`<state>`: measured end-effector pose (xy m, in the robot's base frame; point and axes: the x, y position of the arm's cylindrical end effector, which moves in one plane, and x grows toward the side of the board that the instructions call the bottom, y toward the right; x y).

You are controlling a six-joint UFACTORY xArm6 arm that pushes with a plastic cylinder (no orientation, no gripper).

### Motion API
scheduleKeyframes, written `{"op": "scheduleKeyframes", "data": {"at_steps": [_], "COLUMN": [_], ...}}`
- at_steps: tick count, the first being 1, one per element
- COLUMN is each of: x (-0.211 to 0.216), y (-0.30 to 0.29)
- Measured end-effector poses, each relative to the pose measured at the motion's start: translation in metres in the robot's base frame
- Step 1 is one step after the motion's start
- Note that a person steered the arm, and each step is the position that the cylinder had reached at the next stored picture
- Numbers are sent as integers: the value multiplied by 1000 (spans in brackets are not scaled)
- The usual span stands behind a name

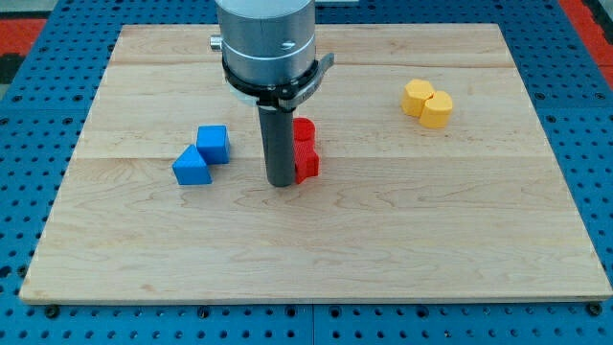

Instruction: Move the blue triangle towards left

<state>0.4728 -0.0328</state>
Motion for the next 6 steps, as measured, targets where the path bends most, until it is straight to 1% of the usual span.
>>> {"op": "scheduleKeyframes", "data": {"at_steps": [1, 2, 3, 4, 5, 6], "x": [-6, -13, -16, -15, -15, -15], "y": [2, -56, -68, -109, -125, -42]}}
